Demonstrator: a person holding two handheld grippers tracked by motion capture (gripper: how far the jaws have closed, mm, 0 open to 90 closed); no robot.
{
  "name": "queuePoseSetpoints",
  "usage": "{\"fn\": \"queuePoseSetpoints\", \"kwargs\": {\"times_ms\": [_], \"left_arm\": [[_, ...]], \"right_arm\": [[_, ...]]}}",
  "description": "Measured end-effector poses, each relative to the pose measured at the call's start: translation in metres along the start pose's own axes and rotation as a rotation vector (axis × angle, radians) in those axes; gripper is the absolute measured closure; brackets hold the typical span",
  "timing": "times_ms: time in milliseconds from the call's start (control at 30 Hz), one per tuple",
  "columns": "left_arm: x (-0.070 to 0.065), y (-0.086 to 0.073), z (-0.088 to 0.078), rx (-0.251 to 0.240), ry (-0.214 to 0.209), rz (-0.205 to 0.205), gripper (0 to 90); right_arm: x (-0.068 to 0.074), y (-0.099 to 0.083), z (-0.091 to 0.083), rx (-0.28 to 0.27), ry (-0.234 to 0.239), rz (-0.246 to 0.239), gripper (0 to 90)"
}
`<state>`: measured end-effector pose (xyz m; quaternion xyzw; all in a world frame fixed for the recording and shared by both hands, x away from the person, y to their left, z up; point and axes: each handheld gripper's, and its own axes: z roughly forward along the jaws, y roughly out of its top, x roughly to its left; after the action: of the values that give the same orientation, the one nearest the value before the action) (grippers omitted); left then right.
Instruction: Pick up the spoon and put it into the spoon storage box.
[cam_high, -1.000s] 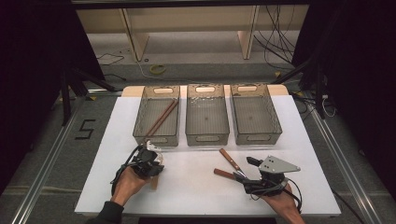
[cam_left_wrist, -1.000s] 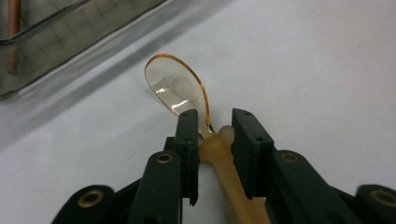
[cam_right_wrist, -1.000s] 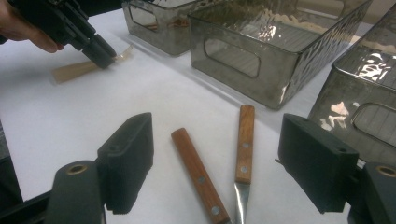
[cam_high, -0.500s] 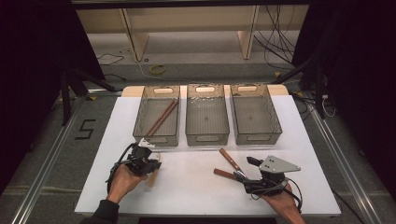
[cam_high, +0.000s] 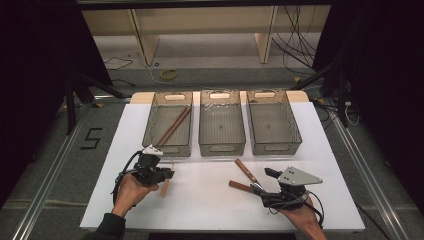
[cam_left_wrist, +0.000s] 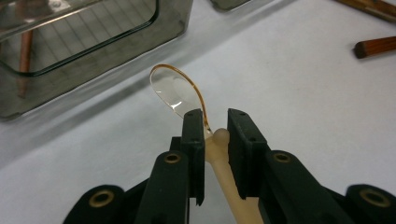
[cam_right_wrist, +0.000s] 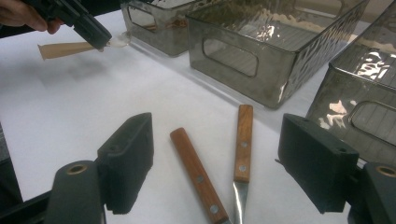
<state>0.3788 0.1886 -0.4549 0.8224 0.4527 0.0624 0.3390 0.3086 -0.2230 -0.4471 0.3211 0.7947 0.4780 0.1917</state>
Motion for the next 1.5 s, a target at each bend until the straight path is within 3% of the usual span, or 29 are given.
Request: {"fn": "queuePoseSetpoints", "kwargs": {"times_ms": [133,433,667,767,1133,1500], "left_arm": [[-0.004,0.004,-0.001,-0.01,-0.036,-0.004,76.8],[-0.013,0.016,-0.004,-0.025,-0.068,0.019,76.9],[-0.027,0.046,-0.013,-0.084,-0.112,0.055,76.8],[-0.032,0.06,-0.013,-0.11,-0.117,0.064,76.7],[-0.028,0.1,-0.006,-0.177,-0.115,0.056,76.7],[-0.027,0.139,0.014,-0.215,-0.098,0.055,76.7]], "right_arm": [[0.0,0.0,0.0,-0.002,0.0,0.001,27.5],[0.0,0.0,0.0,-0.002,0.001,0.01,27.5],[-0.001,0.0,0.0,-0.002,-0.001,0.01,27.5],[-0.001,0.0,-0.001,-0.004,-0.002,0.011,27.5],[-0.002,0.0,-0.001,-0.005,-0.001,0.011,27.5],[-0.003,-0.001,-0.001,-0.008,0.005,0.017,27.5]]}}
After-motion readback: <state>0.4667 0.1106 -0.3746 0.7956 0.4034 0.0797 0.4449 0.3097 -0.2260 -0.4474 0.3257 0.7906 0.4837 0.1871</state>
